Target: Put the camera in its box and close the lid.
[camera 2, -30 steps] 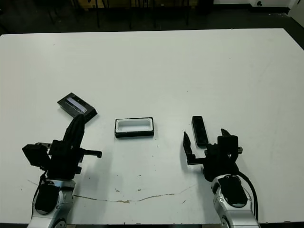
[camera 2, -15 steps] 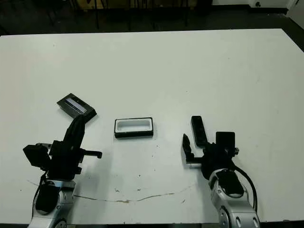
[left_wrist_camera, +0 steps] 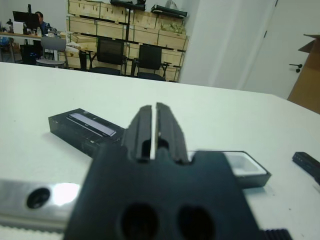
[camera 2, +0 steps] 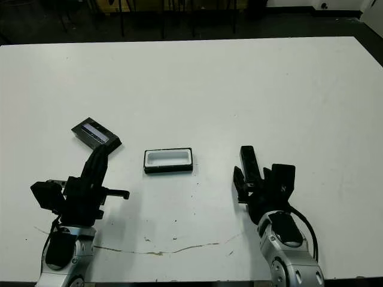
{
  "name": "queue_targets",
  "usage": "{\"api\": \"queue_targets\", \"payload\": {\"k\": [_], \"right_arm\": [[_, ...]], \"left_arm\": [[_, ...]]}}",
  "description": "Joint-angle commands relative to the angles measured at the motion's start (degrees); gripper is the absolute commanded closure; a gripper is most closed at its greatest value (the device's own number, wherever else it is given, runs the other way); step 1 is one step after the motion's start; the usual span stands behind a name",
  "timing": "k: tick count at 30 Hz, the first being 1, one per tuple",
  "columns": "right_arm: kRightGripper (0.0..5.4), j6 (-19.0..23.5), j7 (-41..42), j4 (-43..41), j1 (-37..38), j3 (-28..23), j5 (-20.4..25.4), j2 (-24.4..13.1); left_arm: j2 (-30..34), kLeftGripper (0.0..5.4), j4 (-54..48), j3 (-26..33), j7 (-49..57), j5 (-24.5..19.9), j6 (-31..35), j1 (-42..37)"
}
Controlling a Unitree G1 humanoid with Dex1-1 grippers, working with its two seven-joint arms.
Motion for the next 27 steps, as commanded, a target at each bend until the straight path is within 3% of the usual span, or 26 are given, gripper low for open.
{"api": "queue_targets", "payload": {"k": [1, 10, 15, 21, 24, 27], "right_arm": [[3.30, 2.2, -0.3, 0.9, 2.1, 0.7, -0.3, -0.9], [4.77, 1.0, 0.4, -0.5, 3.2, 0.8, -0.5, -3.3], [4.83, -3.5, 0.7, -0.1, 4.6, 1.3, -2.7, -5.3], [4.83, -13.9, 2.3, 1.8, 5.4, 0.5, -5.8, -7.7], [4.83, -17.6, 5.1, 1.1, 4.1, -1.3, -4.9, -9.7], [4.83, -18.7, 10.9, 0.2, 0.6, -4.3, -0.5, -13.1]], "left_arm": [[0.0, 5.40, 0.7, 0.3, 0.0, -0.5, 0.6, 3.6], [0.1, 5.40, 0.3, 0.1, 0.7, 0.6, 0.8, 4.0], [0.1, 5.40, 0.4, 0.1, 0.8, 0.9, 0.5, 4.1], [0.3, 5.40, 0.6, 0.0, 0.9, 1.4, 0.1, 4.2], [0.0, 5.40, 0.4, -0.1, 0.9, 0.8, 0.5, 4.3], [0.0, 5.40, 0.5, -0.1, 0.9, 0.9, 0.1, 4.5]]}}
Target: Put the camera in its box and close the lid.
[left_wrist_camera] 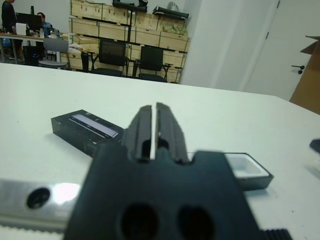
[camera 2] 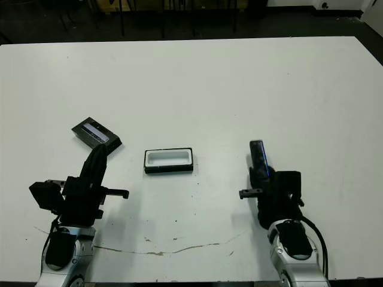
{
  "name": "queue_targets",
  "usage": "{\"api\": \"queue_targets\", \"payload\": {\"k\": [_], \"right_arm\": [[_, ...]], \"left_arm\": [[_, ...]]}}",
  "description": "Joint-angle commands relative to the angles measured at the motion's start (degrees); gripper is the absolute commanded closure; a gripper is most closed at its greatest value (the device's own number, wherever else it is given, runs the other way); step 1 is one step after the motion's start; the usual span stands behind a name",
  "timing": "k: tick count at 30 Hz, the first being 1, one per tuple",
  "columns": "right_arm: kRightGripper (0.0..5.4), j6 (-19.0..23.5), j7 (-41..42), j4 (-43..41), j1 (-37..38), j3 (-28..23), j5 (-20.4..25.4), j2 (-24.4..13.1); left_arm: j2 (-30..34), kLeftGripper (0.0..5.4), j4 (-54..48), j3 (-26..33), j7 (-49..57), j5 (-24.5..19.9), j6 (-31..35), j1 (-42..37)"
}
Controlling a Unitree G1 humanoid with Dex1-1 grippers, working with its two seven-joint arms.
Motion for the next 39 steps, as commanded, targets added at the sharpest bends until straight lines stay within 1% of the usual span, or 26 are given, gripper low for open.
{"api": "queue_targets", "payload": {"k": [1, 2, 4, 5, 6, 8, 11, 13, 16, 17, 18, 21, 25, 28, 31, 34, 36, 39], "right_arm": [[4.83, -0.1, 5.9, -1.2, -3.8, -3.2, 4.9, -4.5], [4.83, 1.5, 7.9, -1.7, -5.6, -4.1, 6.9, -6.2], [4.83, 5.7, 13.0, -1.9, -11.0, -5.6, 11.8, -11.0], [4.83, 6.9, 16.0, -0.9, -14.5, -5.8, 14.0, -13.5], [4.83, 7.5, 18.9, 0.7, -18.1, -5.3, 15.1, -15.8], [4.83, 8.1, 23.0, 4.3, -24.0, -3.9, 16.3, -18.8], [4.83, 6.8, 30.4, 13.2, -32.0, -0.4, 17.3, -20.8], [4.83, 6.3, 35.0, 19.0, -36.8, 2.4, 17.0, -21.6], [4.83, 2.2, 41.7, 25.3, -42.7, 7.6, 13.2, -23.4], [4.83, 0.8, 44.1, 27.2, -44.6, 9.1, 12.2, -23.6], [4.83, 0.2, 47.1, 29.6, -46.8, 10.7, 11.8, -23.8], [4.83, 1.0, 53.6, 34.6, -52.4, 14.6, 10.7, -23.8], [4.83, 0.9, 58.8, 38.8, -57.7, 19.1, 8.2, -22.9], [4.83, 0.0, 62.2, 42.0, -59.8, 21.3, 7.3, -21.9], [4.83, 2.0, 64.9, 44.0, -62.0, 24.1, 5.8, -21.4], [4.83, 1.6, 68.6, 47.1, -63.8, 26.3, 4.8, -20.3], [4.83, 2.2, 71.0, 49.4, -64.8, 27.6, 4.3, -19.5], [4.83, 2.3, 72.6, 51.7, -65.6, 29.2, 2.7, -18.7]], "left_arm": [[0.1, 5.40, 0.5, 0.0, 0.3, 0.4, 0.5, 4.5], [0.2, 5.40, 0.4, -0.1, 0.4, 0.6, 0.7, 4.6], [0.3, 5.40, 0.3, -0.2, 0.5, 0.9, 0.8, 4.7], [0.3, 5.40, 0.3, -0.2, 0.6, 1.2, 0.7, 4.7], [0.3, 5.40, 0.3, -0.3, 0.7, 1.2, 0.6, 4.8], [0.2, 5.40, 0.4, -0.3, 0.7, 1.2, 0.3, 4.8], [0.1, 5.40, 0.3, -0.4, 0.7, 1.0, 0.4, 4.9], [0.1, 5.40, 0.1, -0.4, 0.7, 0.8, 0.4, 5.0], [-0.2, 5.40, -0.3, -0.5, 1.0, 0.6, 0.8, 5.2], [-0.2, 5.40, -0.4, -0.5, 1.1, 0.6, 0.8, 5.3], [-0.2, 5.40, -0.2, -0.4, 1.2, 0.8, 0.6, 5.3], [0.0, 5.40, -0.2, -0.4, 1.3, 0.9, 0.7, 5.3], [-0.3, 5.40, -0.8, -0.7, 2.0, 1.2, 1.8, 5.5], [-0.2, 5.40, -0.8, -0.8, 2.3, 1.6, 1.8, 5.6], [-0.1, 5.40, -0.7, -0.9, 2.3, 1.4, 1.7, 5.6], [-0.1, 5.40, -0.7, -1.1, 2.4, 1.6, 1.9, 5.5], [0.0, 5.40, -0.7, -1.2, 2.5, 1.9, 2.0, 5.4], [0.1, 5.40, -0.7, -1.3, 2.5, 2.0, 2.1, 5.3]]}}
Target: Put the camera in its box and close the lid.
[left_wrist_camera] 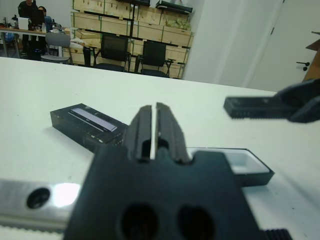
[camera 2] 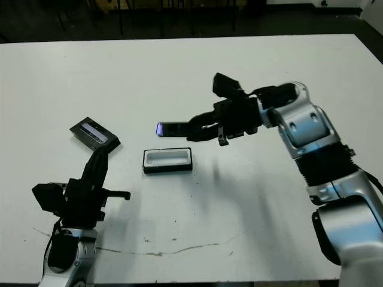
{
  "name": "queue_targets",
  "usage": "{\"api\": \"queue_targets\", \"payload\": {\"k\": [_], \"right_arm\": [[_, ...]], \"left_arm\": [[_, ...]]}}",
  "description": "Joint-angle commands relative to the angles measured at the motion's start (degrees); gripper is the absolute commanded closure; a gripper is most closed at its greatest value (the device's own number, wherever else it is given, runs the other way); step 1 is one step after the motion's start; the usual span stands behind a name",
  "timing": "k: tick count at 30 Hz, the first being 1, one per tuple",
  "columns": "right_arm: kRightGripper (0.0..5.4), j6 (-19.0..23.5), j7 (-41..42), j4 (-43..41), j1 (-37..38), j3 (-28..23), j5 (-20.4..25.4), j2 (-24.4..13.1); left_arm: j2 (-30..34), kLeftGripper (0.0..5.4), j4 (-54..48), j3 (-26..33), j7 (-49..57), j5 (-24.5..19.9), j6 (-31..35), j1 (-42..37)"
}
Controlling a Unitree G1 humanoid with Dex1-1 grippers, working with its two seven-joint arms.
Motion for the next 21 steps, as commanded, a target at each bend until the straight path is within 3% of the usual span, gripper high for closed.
{"api": "queue_targets", "payload": {"k": [1, 8, 21], "right_arm": [[4.83, 0.1, 1.9, 2.7, -1.1, 1.9, -2.1, 0.9], [4.83, -2.7, 5.4, 6.2, -1.0, 3.7, -4.3, 3.3], [4.83, -5.5, 3.5, 9.6, -0.5, 4.2, -8.8, 6.0]], "left_arm": [[0.2, 5.40, 0.2, 0.1, 0.3, 0.5, 1.0, 4.2], [0.2, 5.40, 0.0, -0.1, 0.5, 0.6, 1.1, 4.4], [-0.1, 5.40, 0.5, -0.4, 0.9, 1.0, 1.1, 4.3]]}}
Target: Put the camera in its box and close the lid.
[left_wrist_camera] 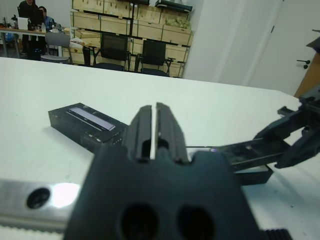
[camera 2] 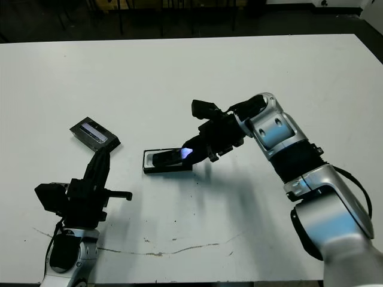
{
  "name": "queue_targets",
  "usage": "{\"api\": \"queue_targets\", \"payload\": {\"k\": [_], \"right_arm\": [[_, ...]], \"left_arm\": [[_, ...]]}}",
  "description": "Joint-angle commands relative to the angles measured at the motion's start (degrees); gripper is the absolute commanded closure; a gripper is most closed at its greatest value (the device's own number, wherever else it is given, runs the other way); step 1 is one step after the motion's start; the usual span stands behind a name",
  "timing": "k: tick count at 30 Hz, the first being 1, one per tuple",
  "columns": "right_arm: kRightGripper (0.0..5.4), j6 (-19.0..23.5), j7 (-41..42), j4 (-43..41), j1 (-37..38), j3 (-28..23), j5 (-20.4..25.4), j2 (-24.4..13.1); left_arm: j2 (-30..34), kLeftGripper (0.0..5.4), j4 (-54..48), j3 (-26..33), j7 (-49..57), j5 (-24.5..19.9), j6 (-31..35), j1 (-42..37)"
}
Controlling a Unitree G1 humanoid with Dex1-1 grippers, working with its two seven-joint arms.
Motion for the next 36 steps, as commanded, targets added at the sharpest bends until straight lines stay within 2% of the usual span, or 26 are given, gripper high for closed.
{"api": "queue_targets", "payload": {"k": [1, 4, 12, 18, 26, 36], "right_arm": [[4.83, -0.1, -0.9, 0.7, 0.2, 0.0, -1.2, 0.4], [4.83, 0.5, -1.4, 0.8, 0.3, -0.4, -1.2, 0.6], [4.83, -1.2, -2.4, 0.7, 0.8, -2.5, -0.6, 0.5], [4.83, -0.3, -2.3, 0.2, -0.2, -3.7, -1.0, 0.4], [4.83, -0.6, 0.3, 1.2, -1.4, -2.5, -1.8, 0.4], [4.83, 0.2, -0.2, 1.0, -1.0, -1.7, -3.5, 0.6]], "left_arm": [[-0.1, 5.40, 0.6, 0.1, 0.4, 0.2, 0.8, 4.3], [-0.1, 5.40, 0.9, 0.1, 0.4, 0.5, 0.2, 4.4], [-0.1, 5.40, 0.5, 0.1, 0.5, 0.3, 0.8, 4.6], [-0.2, 5.40, 1.0, 0.2, 0.2, -0.1, 0.3, 4.5], [-0.2, 5.40, 0.4, 0.0, 0.7, 0.5, 1.1, 4.7], [-0.1, 5.40, 0.5, -0.1, 0.8, 0.3, 1.0, 4.8]]}}
